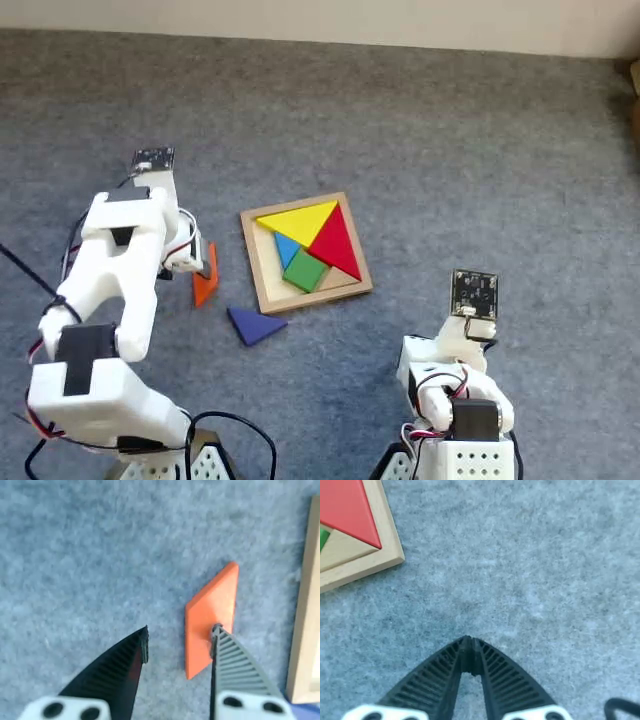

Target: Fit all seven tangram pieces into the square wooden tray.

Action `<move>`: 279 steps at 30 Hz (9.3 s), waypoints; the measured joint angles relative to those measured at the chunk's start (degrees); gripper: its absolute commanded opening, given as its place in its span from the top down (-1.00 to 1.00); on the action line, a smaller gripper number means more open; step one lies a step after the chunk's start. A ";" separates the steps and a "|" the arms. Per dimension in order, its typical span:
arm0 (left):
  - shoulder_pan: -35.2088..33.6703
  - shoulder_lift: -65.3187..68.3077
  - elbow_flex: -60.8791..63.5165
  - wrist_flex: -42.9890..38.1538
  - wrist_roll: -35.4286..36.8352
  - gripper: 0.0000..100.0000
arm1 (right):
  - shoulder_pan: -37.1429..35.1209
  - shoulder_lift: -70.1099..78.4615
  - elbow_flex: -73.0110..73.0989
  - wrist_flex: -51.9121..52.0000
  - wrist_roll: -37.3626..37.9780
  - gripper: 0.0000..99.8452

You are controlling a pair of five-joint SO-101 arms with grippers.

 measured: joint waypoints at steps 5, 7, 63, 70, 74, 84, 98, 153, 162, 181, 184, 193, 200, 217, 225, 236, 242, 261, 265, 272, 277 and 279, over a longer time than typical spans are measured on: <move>4.40 0.79 -1.23 0.00 0.53 0.59 | 0.00 0.00 0.00 0.00 0.00 0.98; 5.89 1.58 -1.32 0.09 1.85 0.59 | 0.00 0.00 0.00 0.00 0.00 0.98; 6.95 -21.01 -3.08 13.98 -10.81 0.54 | 0.00 0.00 0.00 0.00 0.00 0.98; 12.13 -21.01 3.08 13.63 -10.81 0.55 | 0.00 0.00 0.00 0.00 0.00 0.98; 13.54 -21.01 7.47 9.14 -10.81 0.54 | 0.00 0.00 0.00 0.00 0.00 0.98; 13.45 -21.01 10.73 0.26 -25.49 0.54 | 0.00 0.00 0.00 0.00 0.00 0.98; 13.54 -8.79 10.20 -8.26 -35.69 0.55 | 0.00 0.00 0.00 0.00 0.00 0.98; 22.68 -7.12 -8.53 -4.40 20.31 0.99 | 0.00 0.00 0.00 0.00 0.00 0.98; 22.86 -7.12 -5.36 -11.25 21.01 0.98 | 0.00 0.00 0.00 0.00 0.00 0.98; 22.86 -7.12 -4.75 -11.25 21.01 0.68 | 0.00 0.00 0.00 0.00 0.00 0.98; 22.86 -7.12 -4.75 -9.76 21.01 0.68 | 0.00 0.00 0.00 0.00 0.00 0.98; 22.86 -7.12 -4.75 -7.21 21.01 0.68 | 0.00 0.00 0.00 0.00 0.00 0.98; 22.86 -7.12 -3.25 -8.26 21.01 0.68 | 0.00 0.00 0.00 0.00 0.00 0.98; 22.86 -7.12 1.49 -12.31 21.01 0.68 | 0.00 0.00 0.00 0.00 0.00 0.98; 19.25 -8.88 1.49 -12.31 21.01 0.68 | 0.00 0.00 0.00 0.00 0.00 0.98; 19.87 -0.79 -2.02 -12.31 21.10 0.68 | 0.00 0.00 0.00 0.00 0.00 0.98; 21.54 -0.35 -2.64 -12.31 20.92 0.68 | 0.00 0.00 0.00 0.00 0.00 0.98; 21.98 -9.23 -2.55 -5.27 20.92 0.67 | 0.00 0.00 0.00 0.00 0.00 0.98; 21.71 -6.59 -2.55 -5.27 20.92 0.68 | 0.00 0.00 0.00 0.00 0.00 0.98; 24.00 -7.30 -2.55 -4.84 21.01 0.68 | 0.00 0.00 0.00 0.00 0.00 0.98; 28.66 -10.90 -2.55 -1.32 19.16 0.68 | 0.00 0.00 0.00 0.00 0.00 0.98; 30.51 -10.99 -2.55 -0.35 15.91 0.68 | 0.00 0.00 0.00 0.00 0.00 0.98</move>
